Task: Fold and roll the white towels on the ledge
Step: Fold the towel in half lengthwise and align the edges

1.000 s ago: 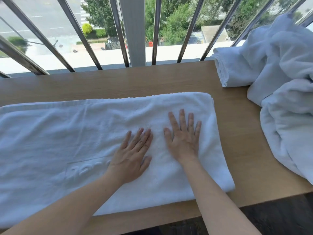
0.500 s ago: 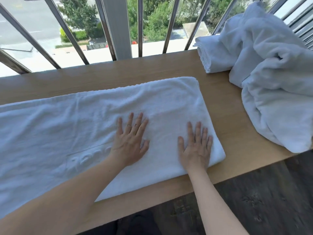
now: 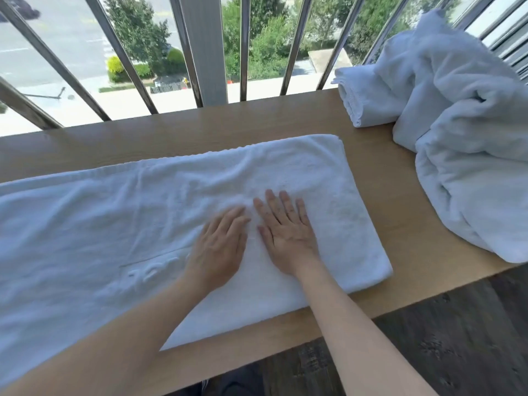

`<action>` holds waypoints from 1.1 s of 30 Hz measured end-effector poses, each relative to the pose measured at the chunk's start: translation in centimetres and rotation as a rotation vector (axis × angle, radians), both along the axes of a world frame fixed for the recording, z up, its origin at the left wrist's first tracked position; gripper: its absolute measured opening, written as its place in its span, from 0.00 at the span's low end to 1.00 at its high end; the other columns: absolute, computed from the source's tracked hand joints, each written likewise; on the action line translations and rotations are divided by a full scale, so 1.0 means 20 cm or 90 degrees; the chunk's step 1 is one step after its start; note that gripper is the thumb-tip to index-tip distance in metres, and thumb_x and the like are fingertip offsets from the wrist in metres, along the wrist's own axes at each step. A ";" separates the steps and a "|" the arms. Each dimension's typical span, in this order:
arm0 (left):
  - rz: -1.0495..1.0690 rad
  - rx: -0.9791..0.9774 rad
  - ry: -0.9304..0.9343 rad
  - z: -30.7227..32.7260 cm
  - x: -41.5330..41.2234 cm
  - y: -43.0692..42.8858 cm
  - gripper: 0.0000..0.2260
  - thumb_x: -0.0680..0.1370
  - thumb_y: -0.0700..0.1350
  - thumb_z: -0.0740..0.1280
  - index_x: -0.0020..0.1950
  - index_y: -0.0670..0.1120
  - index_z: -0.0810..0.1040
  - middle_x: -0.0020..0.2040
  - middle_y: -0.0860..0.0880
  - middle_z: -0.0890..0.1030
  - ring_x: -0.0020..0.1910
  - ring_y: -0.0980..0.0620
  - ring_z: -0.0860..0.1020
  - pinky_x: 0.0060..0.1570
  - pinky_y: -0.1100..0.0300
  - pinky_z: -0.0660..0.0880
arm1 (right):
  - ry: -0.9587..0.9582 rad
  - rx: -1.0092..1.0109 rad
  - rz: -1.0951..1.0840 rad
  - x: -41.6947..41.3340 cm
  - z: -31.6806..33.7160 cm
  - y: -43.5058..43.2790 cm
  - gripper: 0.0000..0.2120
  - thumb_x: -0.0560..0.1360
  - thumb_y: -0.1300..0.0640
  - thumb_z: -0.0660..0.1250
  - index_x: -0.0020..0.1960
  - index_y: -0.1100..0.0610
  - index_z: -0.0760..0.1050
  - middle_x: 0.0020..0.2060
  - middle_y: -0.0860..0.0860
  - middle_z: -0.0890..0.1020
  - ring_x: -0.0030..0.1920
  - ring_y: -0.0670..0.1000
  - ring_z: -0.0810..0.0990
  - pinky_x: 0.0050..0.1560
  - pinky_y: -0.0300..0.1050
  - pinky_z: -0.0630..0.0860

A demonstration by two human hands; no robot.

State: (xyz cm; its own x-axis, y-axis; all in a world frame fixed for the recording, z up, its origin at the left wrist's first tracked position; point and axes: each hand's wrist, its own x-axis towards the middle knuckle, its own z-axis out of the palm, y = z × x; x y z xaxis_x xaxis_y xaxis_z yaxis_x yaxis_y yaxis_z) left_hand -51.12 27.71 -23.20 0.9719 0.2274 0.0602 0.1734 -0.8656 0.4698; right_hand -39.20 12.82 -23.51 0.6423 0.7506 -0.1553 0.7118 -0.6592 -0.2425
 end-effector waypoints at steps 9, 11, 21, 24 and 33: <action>0.049 0.174 0.181 -0.12 0.15 0.08 0.32 0.79 0.68 0.48 0.82 0.62 0.46 0.83 0.46 0.44 0.80 0.34 0.44 0.74 0.30 0.42 | -0.008 -0.027 -0.106 0.11 -0.03 0.11 0.29 0.81 0.39 0.41 0.81 0.43 0.46 0.81 0.47 0.44 0.80 0.54 0.39 0.76 0.59 0.33; 0.047 0.186 0.171 -0.12 0.15 0.09 0.33 0.79 0.68 0.50 0.82 0.59 0.49 0.83 0.45 0.45 0.80 0.34 0.45 0.73 0.28 0.44 | -0.011 -0.029 -0.048 0.20 -0.04 0.16 0.28 0.81 0.38 0.42 0.80 0.38 0.47 0.81 0.46 0.44 0.80 0.52 0.39 0.77 0.59 0.33; 0.042 0.194 0.175 -0.10 0.15 0.09 0.38 0.79 0.67 0.52 0.83 0.49 0.50 0.83 0.46 0.48 0.81 0.39 0.46 0.75 0.32 0.49 | -0.011 -0.103 -0.299 0.84 -0.03 0.11 0.28 0.82 0.40 0.40 0.81 0.44 0.41 0.81 0.49 0.41 0.80 0.51 0.37 0.77 0.58 0.37; 0.054 0.196 0.184 -0.10 0.16 0.09 0.39 0.78 0.67 0.51 0.83 0.46 0.49 0.83 0.47 0.47 0.81 0.40 0.45 0.76 0.33 0.48 | -0.027 -0.023 -0.269 0.65 0.01 0.18 0.28 0.83 0.44 0.44 0.82 0.48 0.46 0.81 0.52 0.44 0.80 0.54 0.39 0.77 0.59 0.36; 0.069 0.189 0.149 -0.12 0.15 0.09 0.40 0.77 0.67 0.53 0.83 0.48 0.50 0.83 0.47 0.50 0.81 0.41 0.47 0.77 0.35 0.45 | -0.034 -0.043 -0.199 0.15 -0.07 -0.14 0.30 0.82 0.36 0.43 0.80 0.41 0.38 0.81 0.48 0.40 0.80 0.50 0.36 0.79 0.55 0.39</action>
